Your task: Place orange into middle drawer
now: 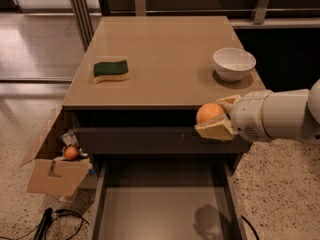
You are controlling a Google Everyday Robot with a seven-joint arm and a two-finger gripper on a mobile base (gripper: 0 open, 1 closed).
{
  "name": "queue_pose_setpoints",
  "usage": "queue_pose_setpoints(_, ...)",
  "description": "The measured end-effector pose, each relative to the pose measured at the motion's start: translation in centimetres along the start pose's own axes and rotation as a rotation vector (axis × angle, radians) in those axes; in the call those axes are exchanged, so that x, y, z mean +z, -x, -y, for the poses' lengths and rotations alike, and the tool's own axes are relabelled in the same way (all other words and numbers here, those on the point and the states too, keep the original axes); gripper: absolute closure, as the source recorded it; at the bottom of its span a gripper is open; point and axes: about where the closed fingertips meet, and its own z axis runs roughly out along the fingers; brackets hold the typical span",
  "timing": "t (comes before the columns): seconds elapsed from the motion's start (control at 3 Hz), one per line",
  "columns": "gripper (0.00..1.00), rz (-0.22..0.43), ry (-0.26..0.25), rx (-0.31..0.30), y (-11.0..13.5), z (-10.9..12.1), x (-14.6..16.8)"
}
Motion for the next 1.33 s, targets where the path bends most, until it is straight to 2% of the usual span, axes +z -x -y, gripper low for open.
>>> queue_pose_setpoints(0.33, 1.00, -0.013, 0.017, 0.002, -0.3, -0.3, 1.3)
queue_pose_setpoints(0.67, 1.00, -0.044, 0.097, 0.058, -3.7, -2.2, 7.0)
queue_pose_setpoints(1.0, 1.00, -0.064, 0.142, 0.106, -7.8, -4.2, 11.2)
queue_pose_setpoints(1.33, 1.00, -0.072, 0.152, 0.137, -11.4, -6.2, 13.6)
